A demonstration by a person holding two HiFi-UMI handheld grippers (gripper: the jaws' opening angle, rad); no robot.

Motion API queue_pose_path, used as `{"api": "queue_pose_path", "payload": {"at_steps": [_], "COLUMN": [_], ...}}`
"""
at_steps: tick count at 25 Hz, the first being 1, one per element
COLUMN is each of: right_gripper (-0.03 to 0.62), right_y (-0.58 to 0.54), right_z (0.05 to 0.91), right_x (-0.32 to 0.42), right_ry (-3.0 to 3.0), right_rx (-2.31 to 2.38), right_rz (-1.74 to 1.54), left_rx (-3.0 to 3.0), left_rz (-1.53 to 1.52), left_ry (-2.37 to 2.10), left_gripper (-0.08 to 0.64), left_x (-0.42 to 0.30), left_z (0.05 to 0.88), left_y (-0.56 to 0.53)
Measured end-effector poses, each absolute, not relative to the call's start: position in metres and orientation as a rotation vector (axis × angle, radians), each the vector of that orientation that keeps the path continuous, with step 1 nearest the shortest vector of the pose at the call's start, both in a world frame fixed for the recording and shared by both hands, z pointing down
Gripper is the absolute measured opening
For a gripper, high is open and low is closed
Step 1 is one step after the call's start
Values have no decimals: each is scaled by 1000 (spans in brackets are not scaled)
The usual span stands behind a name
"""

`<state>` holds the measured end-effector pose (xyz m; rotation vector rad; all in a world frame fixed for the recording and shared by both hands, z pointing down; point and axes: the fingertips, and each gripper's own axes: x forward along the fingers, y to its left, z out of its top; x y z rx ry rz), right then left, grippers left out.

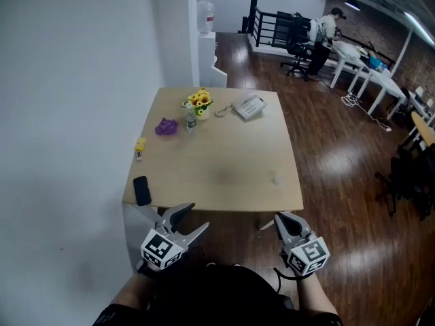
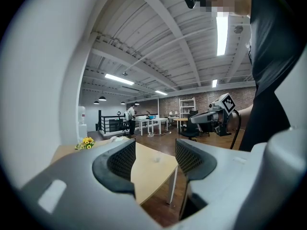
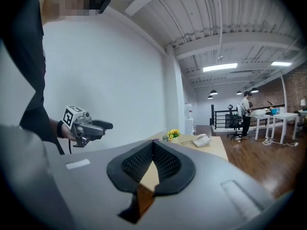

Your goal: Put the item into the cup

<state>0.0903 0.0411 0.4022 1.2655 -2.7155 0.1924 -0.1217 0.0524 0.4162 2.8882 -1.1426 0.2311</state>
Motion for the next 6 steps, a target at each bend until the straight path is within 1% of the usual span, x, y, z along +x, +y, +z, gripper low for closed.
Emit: {"api": "queue_pose_path", "payload": {"at_steps": [6], "right_gripper": [8], "right_y": [49], "right_z": [402], "right_x": [95], "right_ry": [-2708], "right_rx": [1256], "right_rz": [180], "left_rx": [2893], "left_rz": [222], "left_ry": [-1167], "left_gripper": [254], "left_x": [-122], "left_z": [411], "left_y": [60]}}
